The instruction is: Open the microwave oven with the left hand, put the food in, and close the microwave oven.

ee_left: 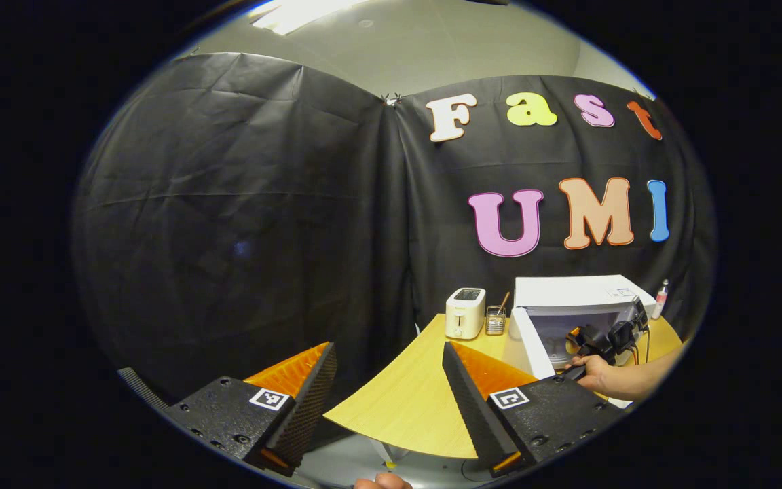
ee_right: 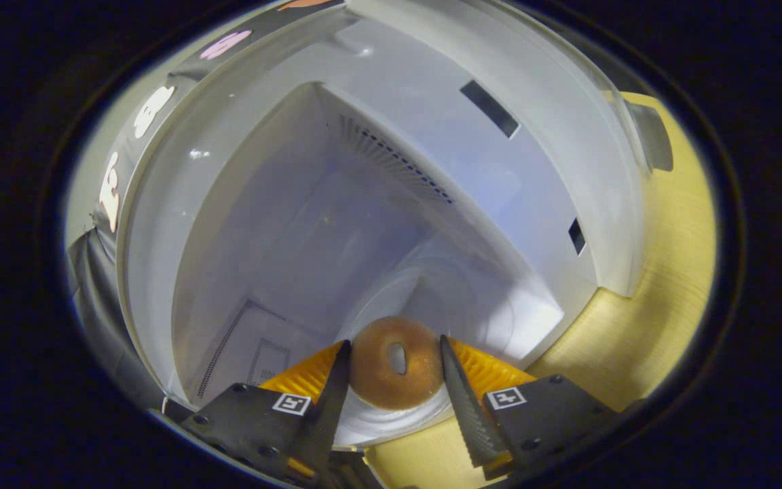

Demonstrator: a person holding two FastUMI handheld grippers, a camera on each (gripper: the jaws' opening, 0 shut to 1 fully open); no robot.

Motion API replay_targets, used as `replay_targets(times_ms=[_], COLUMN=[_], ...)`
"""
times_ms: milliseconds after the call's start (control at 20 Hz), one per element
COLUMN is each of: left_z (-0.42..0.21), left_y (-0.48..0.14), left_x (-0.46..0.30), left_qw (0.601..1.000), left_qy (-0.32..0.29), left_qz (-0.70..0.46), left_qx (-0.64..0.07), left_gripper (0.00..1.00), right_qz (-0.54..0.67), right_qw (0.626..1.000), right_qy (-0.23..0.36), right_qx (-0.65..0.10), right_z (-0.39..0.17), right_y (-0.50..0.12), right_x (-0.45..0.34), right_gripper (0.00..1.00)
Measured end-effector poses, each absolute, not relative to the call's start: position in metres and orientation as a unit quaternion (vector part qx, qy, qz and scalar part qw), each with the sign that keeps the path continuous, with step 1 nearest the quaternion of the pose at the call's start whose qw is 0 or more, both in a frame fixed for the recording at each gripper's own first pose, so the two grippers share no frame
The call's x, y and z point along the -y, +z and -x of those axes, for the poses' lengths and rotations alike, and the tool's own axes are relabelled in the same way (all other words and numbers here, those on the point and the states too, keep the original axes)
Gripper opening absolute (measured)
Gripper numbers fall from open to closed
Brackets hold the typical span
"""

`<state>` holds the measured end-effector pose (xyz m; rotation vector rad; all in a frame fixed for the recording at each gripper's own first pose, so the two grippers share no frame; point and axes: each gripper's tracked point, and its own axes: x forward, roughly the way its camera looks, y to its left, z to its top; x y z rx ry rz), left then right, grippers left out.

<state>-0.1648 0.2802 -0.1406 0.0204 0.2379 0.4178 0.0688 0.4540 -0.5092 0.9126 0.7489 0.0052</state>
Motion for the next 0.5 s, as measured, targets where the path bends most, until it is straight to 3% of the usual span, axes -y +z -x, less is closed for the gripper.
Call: replay_targets(times_ms=[250,500], left_z=[0.1646,0.1683], left_y=[-0.139,-0.1395], left_x=[-0.2799,-0.2794], left_qw=[0.971,0.97], left_qy=[0.208,0.211], left_qz=[-0.013,-0.014], left_qx=[-0.115,-0.117], left_gripper=[0.92,0.9], right_qz=[-0.416,-0.392], right_qw=[0.837,0.852], right_qy=[-0.002,0.02], right_qx=[-0.357,-0.346], right_z=[-0.0675,-0.0667], right_y=[-0.5109,-0.5036], right_x=[-0.4552,-0.4558], right_gripper=[0.82,0.82])
